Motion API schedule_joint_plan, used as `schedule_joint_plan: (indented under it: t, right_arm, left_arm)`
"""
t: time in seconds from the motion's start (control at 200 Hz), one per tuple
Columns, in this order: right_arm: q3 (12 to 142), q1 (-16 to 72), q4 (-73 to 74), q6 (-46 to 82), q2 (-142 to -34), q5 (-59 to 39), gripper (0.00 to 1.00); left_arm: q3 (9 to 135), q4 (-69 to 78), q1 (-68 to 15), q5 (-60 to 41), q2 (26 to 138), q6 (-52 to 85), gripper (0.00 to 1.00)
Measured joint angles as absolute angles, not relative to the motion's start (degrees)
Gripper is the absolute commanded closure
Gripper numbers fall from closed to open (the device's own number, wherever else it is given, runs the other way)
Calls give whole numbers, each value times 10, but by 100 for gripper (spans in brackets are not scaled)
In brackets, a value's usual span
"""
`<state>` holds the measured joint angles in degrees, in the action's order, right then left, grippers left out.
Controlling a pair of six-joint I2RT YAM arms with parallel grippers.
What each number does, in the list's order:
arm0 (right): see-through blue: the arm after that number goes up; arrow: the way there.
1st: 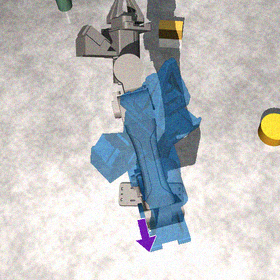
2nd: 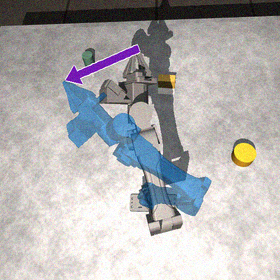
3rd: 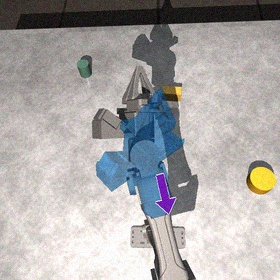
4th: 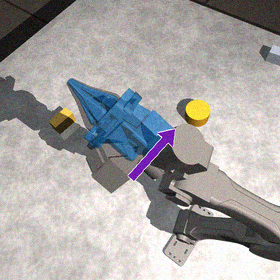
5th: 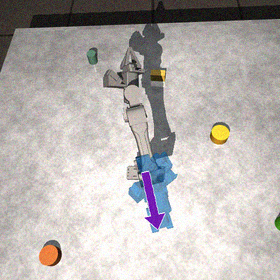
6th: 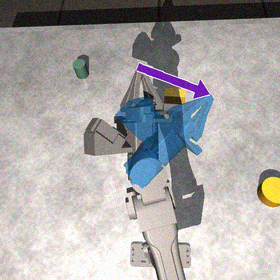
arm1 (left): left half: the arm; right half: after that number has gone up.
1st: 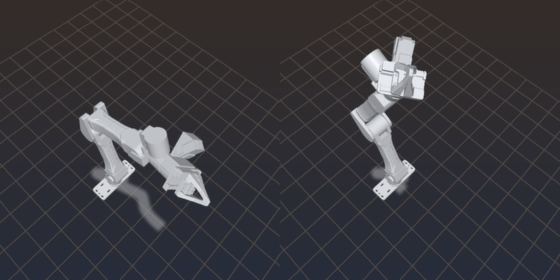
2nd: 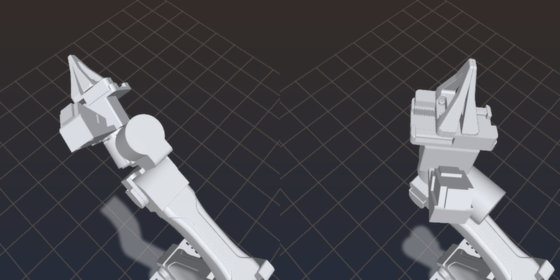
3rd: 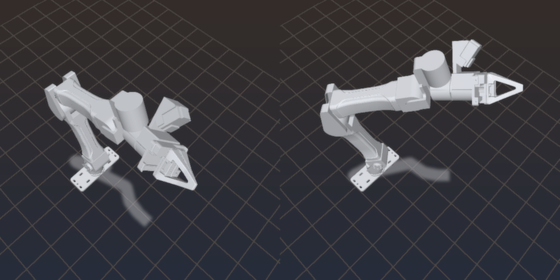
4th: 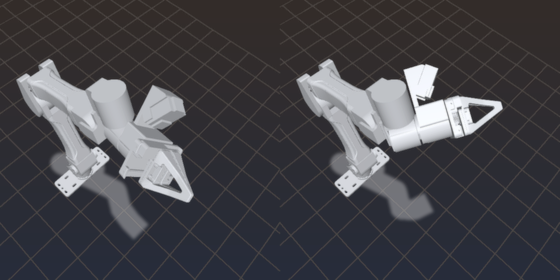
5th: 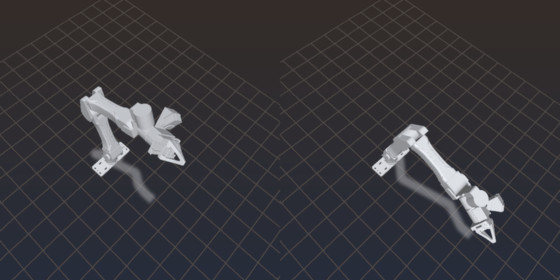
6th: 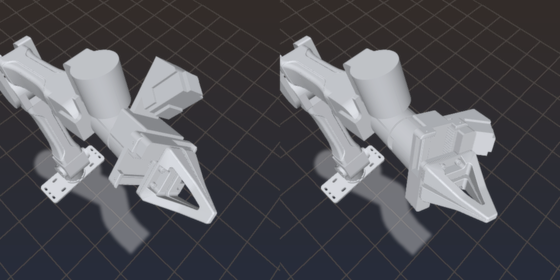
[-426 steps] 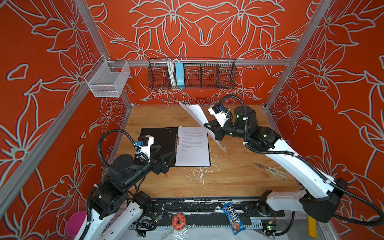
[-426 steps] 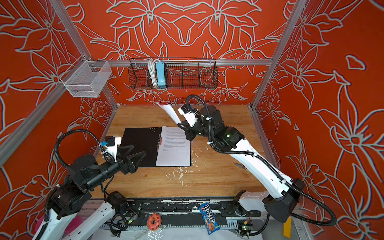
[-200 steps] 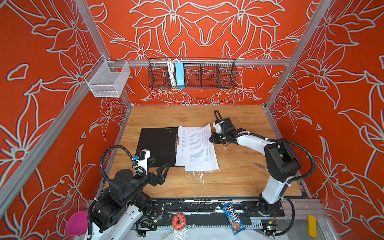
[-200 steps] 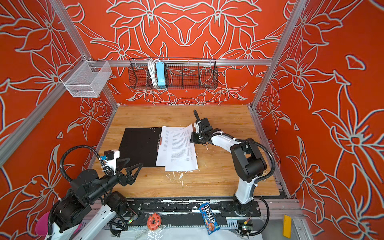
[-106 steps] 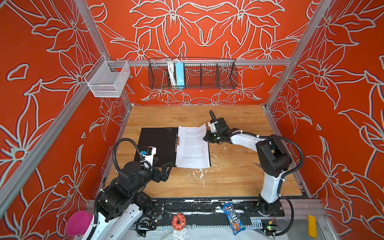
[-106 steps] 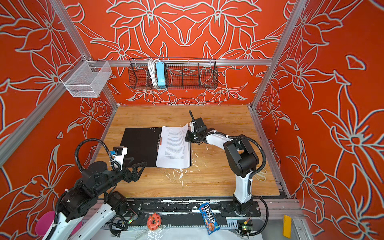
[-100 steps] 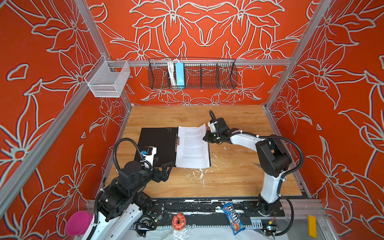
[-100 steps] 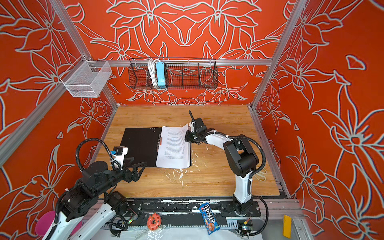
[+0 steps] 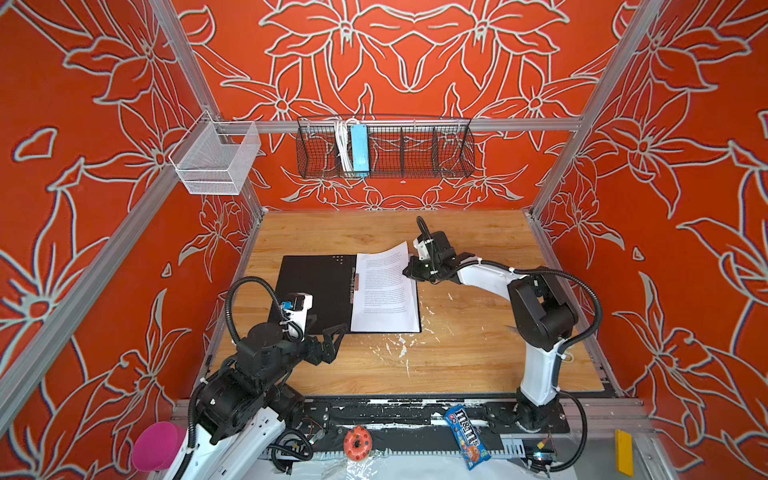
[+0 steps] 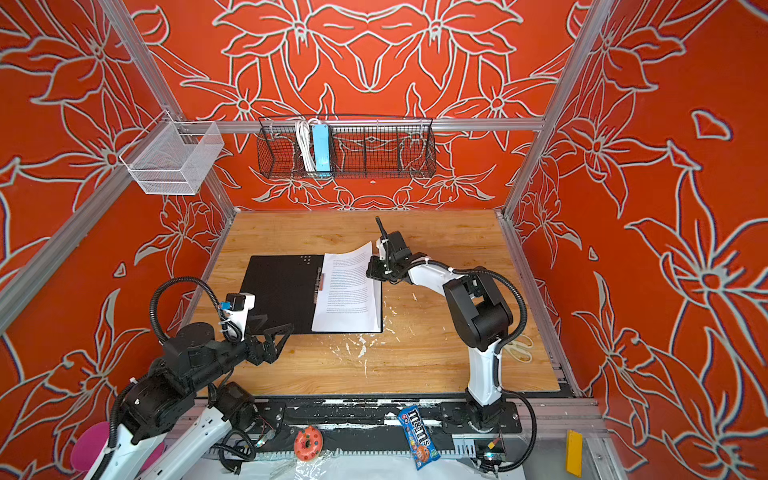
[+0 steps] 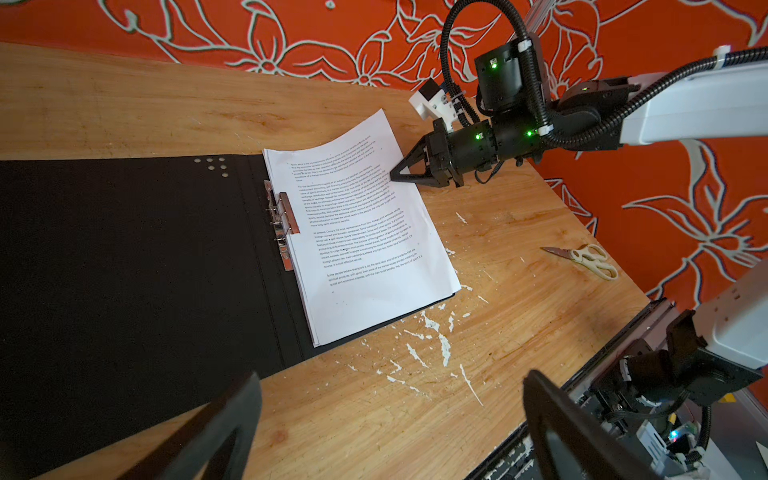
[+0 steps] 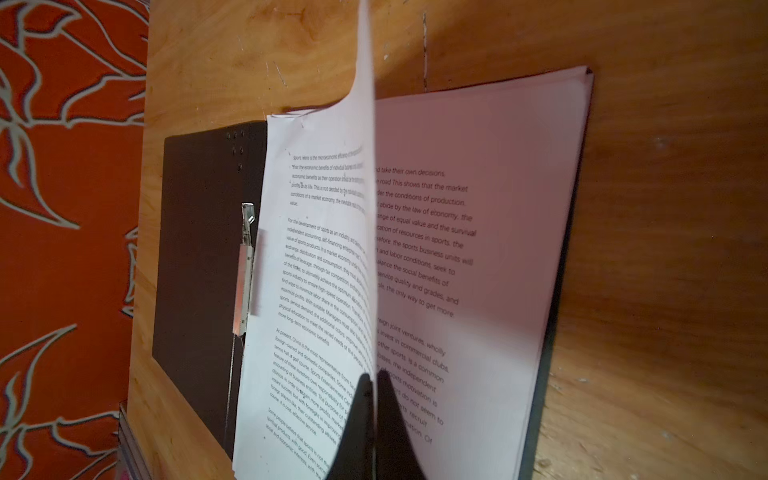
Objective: Put the files into the folder
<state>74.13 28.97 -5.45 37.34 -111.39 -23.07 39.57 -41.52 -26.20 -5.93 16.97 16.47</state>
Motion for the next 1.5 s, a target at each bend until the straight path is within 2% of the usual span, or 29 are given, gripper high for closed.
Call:
schedule_joint_plan:
  t: [0.585, 0.781, 0.871, 1.186, 1.261, 1.331, 1.501]
  right_arm:
    - [770, 293, -74, 362, -1129, -250, 100]
    - [770, 293, -75, 362, -1135, -255, 90]
    - [770, 293, -76, 361, -1135, -256, 82]
    - [777, 294, -96, 350, -1135, -244, 41]
    - [783, 294, -106, 342, -1134, -224, 26]
    - [779, 294, -107, 333, -1129, -192, 3]
    - [722, 292, -93, 305, -1069, -115, 2]
  left_arm:
    - [396, -415, -262, -59, 170, 165, 2]
    - [396, -415, -262, -60, 170, 165, 2]
    - [396, -415, -262, -61, 170, 165, 2]
    - [396, -415, -262, -62, 170, 165, 2]
    - [396, -415, -262, -65, 170, 168, 2]
    - [399, -416, -262, -70, 180, 172, 2]
    - [423, -405, -262, -98, 277, 204, 2]
